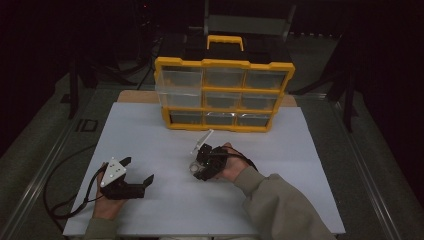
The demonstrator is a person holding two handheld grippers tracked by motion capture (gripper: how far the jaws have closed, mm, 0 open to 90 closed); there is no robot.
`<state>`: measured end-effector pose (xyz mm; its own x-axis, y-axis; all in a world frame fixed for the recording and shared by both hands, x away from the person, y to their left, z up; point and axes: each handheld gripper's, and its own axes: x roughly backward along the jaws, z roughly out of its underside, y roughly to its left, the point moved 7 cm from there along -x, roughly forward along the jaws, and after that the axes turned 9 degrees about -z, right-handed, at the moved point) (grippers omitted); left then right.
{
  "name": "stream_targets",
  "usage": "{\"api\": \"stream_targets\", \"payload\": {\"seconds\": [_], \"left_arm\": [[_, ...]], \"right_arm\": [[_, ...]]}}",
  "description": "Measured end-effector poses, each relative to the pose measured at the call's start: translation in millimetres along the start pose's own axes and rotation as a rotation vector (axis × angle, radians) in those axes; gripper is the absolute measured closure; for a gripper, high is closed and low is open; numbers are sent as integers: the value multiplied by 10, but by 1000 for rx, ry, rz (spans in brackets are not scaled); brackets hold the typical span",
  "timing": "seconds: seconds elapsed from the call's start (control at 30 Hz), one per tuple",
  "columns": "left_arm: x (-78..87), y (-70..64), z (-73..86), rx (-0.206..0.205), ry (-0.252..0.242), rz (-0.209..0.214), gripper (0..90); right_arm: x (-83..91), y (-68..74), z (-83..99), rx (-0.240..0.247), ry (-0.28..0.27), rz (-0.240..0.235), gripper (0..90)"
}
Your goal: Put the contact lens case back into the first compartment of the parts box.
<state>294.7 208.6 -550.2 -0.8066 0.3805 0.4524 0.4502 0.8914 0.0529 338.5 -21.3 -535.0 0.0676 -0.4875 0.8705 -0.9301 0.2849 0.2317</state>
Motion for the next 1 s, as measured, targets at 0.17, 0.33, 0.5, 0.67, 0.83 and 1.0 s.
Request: {"api": "stream_targets", "payload": {"seconds": [0.17, 0.33, 0.5, 0.67, 0.83, 1.0], "left_arm": [[-1, -1, 1, 0, 1, 1, 3], [-1, -3, 1, 0, 1, 2, 3], [-1, -3, 0, 1, 0, 2, 3], [-1, -3, 0, 1, 0, 2, 3], [-1, -3, 0, 0, 1, 2, 3], [-2, -3, 1, 0, 1, 2, 3]], "right_arm": [[39, -27, 13, -14, -5, 5, 487], [85, -46, 17, -13, -5, 9, 487], [147, -77, 5, -4, -11, 23, 487], [191, -100, 8, -13, -12, 29, 487], [241, -107, -12, -21, -17, 34, 487], [285, -115, -37, -17, -25, 32, 487]]}}
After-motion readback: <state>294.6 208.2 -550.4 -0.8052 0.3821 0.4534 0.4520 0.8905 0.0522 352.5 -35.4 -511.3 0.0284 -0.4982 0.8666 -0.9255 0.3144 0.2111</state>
